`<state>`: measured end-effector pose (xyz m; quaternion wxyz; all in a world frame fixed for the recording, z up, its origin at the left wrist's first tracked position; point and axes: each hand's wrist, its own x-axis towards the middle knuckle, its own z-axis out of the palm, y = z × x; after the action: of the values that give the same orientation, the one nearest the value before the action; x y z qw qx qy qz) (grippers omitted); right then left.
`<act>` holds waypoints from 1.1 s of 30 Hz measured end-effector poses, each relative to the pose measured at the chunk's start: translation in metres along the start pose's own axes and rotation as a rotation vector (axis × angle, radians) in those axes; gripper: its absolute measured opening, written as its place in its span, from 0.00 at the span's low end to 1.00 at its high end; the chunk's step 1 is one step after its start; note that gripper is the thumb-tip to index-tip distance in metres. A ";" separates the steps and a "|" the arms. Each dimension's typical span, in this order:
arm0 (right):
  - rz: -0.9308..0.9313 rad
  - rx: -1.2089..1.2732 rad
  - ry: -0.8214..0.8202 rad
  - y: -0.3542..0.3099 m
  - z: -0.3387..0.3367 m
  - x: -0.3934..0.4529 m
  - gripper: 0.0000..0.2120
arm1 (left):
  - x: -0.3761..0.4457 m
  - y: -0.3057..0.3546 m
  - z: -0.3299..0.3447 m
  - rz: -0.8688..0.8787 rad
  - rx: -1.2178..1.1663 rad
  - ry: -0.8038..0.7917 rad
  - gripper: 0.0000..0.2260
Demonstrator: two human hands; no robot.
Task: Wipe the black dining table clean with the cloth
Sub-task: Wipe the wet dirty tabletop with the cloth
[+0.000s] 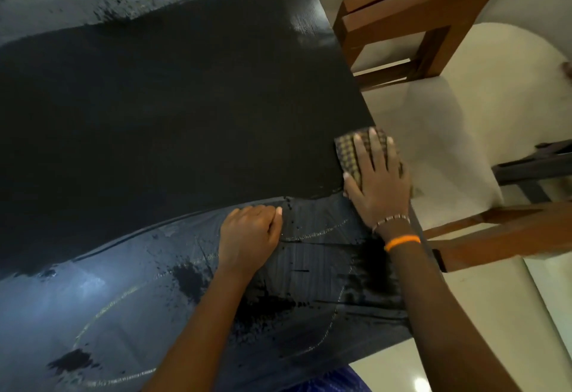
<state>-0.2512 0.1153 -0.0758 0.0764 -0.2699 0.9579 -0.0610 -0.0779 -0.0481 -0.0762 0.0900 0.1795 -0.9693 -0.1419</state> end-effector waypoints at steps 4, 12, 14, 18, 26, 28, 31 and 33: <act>0.062 -0.051 0.004 0.003 0.005 -0.043 0.31 | 0.001 0.001 0.000 -0.003 0.006 -0.008 0.17; 0.036 0.058 -0.011 -0.022 -0.004 0.061 0.30 | 0.000 0.001 0.002 -0.019 0.022 0.008 0.18; 0.042 0.069 -0.013 -0.030 -0.005 0.080 0.30 | -0.001 0.001 0.003 -0.019 0.025 0.019 0.19; -0.019 0.041 0.015 -0.023 -0.003 0.061 0.30 | -0.002 0.001 0.002 -0.019 0.021 0.009 0.19; 0.106 -0.017 0.031 -0.030 0.011 -0.021 0.31 | -0.002 0.004 -0.008 -0.090 -0.184 -0.016 0.19; 0.112 -0.025 0.025 -0.051 0.015 -0.025 0.31 | -0.009 -0.001 -0.018 -0.158 -0.236 0.013 0.19; 0.057 -0.023 0.019 -0.095 0.022 -0.029 0.30 | -0.034 -0.023 -0.035 -0.259 -0.224 0.070 0.19; -0.004 -0.024 0.015 -0.135 0.028 -0.034 0.30 | -0.060 -0.051 -0.047 -0.331 -0.195 0.080 0.18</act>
<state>-0.1490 0.0168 -0.0786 0.0659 -0.2723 0.9586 -0.0516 0.0044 -0.0830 -0.0545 0.1209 0.3326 -0.9037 -0.2410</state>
